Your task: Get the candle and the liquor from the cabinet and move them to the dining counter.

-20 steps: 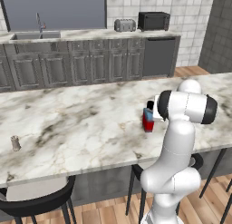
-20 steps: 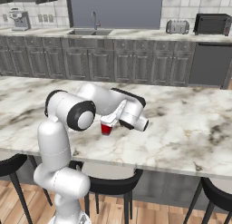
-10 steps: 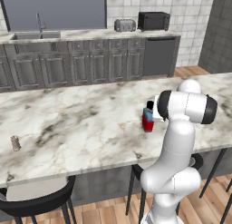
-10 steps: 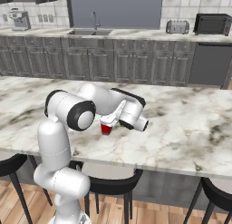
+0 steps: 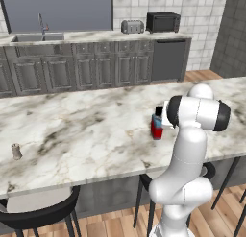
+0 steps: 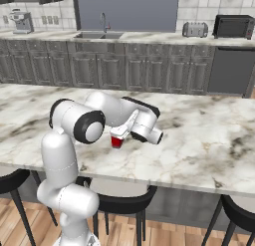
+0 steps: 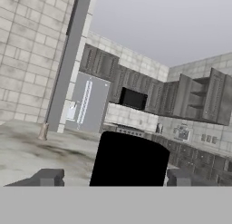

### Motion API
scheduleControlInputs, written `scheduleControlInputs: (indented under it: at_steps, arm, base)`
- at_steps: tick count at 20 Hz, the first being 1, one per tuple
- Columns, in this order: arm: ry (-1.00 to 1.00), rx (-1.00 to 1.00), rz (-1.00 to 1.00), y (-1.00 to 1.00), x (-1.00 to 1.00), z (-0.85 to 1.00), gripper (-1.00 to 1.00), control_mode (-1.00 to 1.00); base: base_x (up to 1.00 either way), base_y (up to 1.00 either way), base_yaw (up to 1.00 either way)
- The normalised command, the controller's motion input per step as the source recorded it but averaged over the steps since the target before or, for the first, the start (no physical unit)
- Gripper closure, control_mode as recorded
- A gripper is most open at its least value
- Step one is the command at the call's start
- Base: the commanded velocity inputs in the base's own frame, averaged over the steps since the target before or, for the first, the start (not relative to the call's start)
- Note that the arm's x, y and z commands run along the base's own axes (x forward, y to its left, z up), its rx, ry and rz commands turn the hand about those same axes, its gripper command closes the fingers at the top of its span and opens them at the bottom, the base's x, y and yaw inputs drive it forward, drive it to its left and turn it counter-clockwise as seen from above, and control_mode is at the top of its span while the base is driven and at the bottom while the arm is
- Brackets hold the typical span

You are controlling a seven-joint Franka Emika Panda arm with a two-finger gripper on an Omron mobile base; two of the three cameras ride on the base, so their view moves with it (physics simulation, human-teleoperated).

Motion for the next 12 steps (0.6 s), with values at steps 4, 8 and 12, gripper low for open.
scheduleControlInputs:
  at_steps: [4,8,12]
  arm:
    - [0.0,0.0,0.0,0.0,0.0,0.05,-1.0,-1.0]
    - [0.0,0.0,0.0,0.0,-0.01,0.28,-1.0,-1.0]
    - [0.01,0.0,0.0,0.0,-0.04,0.67,-1.0,-1.0]
  base:
    - [0.0,0.0,0.0]
    - [0.0,0.0,0.0]
    - [0.0,0.0,0.0]
